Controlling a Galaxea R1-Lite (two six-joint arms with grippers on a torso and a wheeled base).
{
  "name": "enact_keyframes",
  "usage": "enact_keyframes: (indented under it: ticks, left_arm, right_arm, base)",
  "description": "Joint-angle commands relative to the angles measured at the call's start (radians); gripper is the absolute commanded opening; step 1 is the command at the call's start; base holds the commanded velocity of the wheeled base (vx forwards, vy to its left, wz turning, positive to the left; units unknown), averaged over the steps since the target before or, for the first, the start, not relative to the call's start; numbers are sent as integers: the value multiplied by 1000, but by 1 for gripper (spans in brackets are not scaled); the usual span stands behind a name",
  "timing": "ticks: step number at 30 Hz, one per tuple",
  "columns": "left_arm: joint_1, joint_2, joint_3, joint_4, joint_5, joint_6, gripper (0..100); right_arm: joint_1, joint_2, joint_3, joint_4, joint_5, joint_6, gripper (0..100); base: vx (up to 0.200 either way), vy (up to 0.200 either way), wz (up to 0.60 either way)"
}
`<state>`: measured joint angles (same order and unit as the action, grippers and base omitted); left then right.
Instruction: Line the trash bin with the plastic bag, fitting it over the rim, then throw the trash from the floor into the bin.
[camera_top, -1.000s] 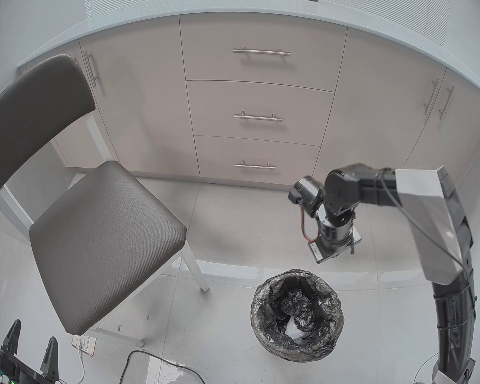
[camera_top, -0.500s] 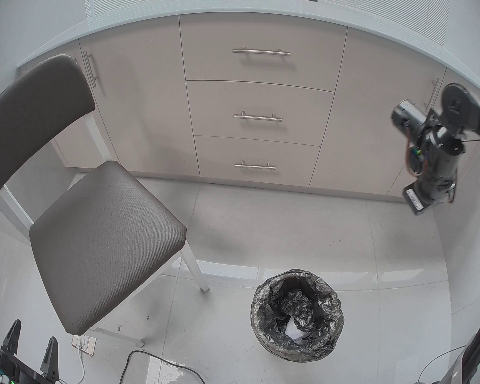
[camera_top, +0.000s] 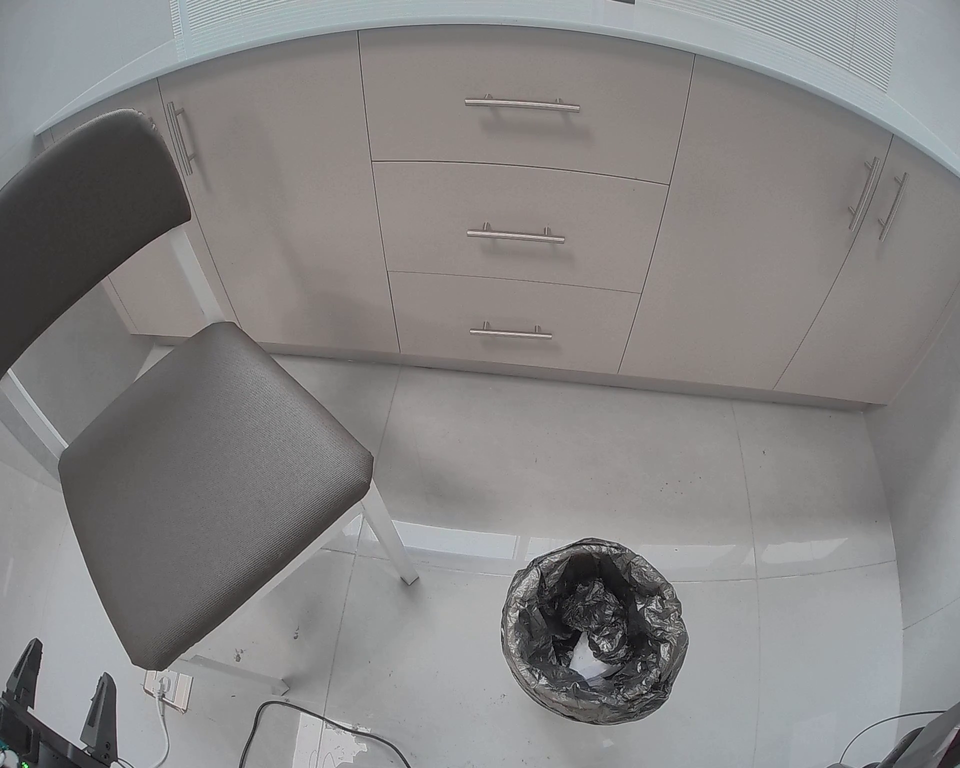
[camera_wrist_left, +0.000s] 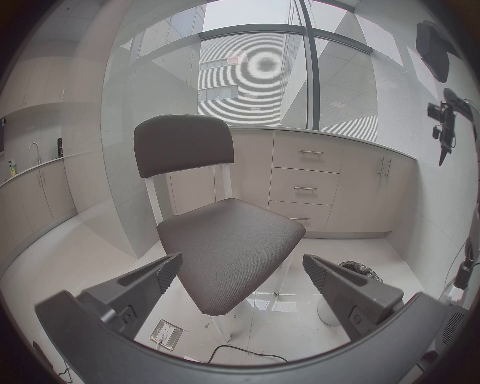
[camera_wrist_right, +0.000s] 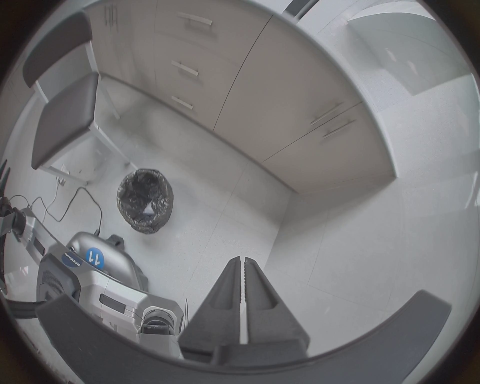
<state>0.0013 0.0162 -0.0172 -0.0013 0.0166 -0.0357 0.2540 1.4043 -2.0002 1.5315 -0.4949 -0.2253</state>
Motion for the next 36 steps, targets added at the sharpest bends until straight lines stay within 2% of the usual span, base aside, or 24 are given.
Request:
enact_keyframes:
  ticks: [1,3,6,7,8,10,11,13,14,16,17,18,19,21,25,29,30,33,36]
  left_arm:
    - [0,-16,17,0,0,0,100]
    - [0,-16,17,0,0,-1,100]
    - [0,-16,17,0,0,-1,100]
    - [0,-16,17,0,0,-1,100]
    - [0,-16,17,0,0,-1,100]
    - [0,-16,17,0,0,-1,100]
    - [0,-16,17,0,0,-1,100]
    - [0,-16,17,0,0,-1,100]
    - [0,-16,17,0,0,0,100]
    - [0,-16,17,0,0,-1,100]
    - [0,-16,17,0,0,-1,100]
    - [0,-16,17,0,0,-1,100]
    - [0,-16,17,0,0,-1,100]
    - [0,-16,17,0,0,-1,100]
    - [0,-16,17,0,0,-1,100]
    - [0,-16,17,0,0,-1,100]
    - [0,-16,17,0,0,-1,100]
    - [0,-16,17,0,0,-1,100]
    - [0,-16,17,0,0,-1,100]
  right_arm:
    - [-45,-280,0,32,15,-19,0]
    - [-82,-380,0,30,47,-20,0]
    - [-196,-604,0,19,157,-26,0]
    - [-202,-613,0,19,162,-26,0]
    - [-265,-722,0,-4,220,-25,0]
    - [-312,-817,0,-42,277,-23,0]
    - [-346,-900,0,-88,329,-22,0]
    - [-368,-984,0,-149,369,-23,0]
    - [-374,-1061,72,-223,395,-26,0]
    - [-375,-1131,202,-317,409,-32,0]
    - [-374,-1183,307,-407,412,-34,0]
    - [-374,-1183,307,-407,412,-34,0]
    - [-374,-1245,445,-544,412,-34,0]
    - [-371,-1289,543,-631,414,-34,0]
    - [-366,-1305,617,-636,417,-16,0]
    - [-363,-1306,690,-616,470,41,0]
    - [-363,-1306,741,-617,498,72,0]
    - [-363,-1306,859,-634,526,103,0]
    - [-363,-1306,1052,-755,542,107,0]
  base:
    - [0,0,0]
    - [0,0,0]
    - [0,0,0]
    - [0,0,0]
    - [0,0,0]
    - [0,0,0]
    - [0,0,0]
    - [0,0,0]
    - [0,0,0]
    - [0,0,0]
    - [0,0,0]
    - [0,0,0]
    - [0,0,0]
    - [0,0,0]
    - [0,0,0]
    - [0,0,0]
    - [0,0,0]
    - [0,0,0]
    - [0,0,0]
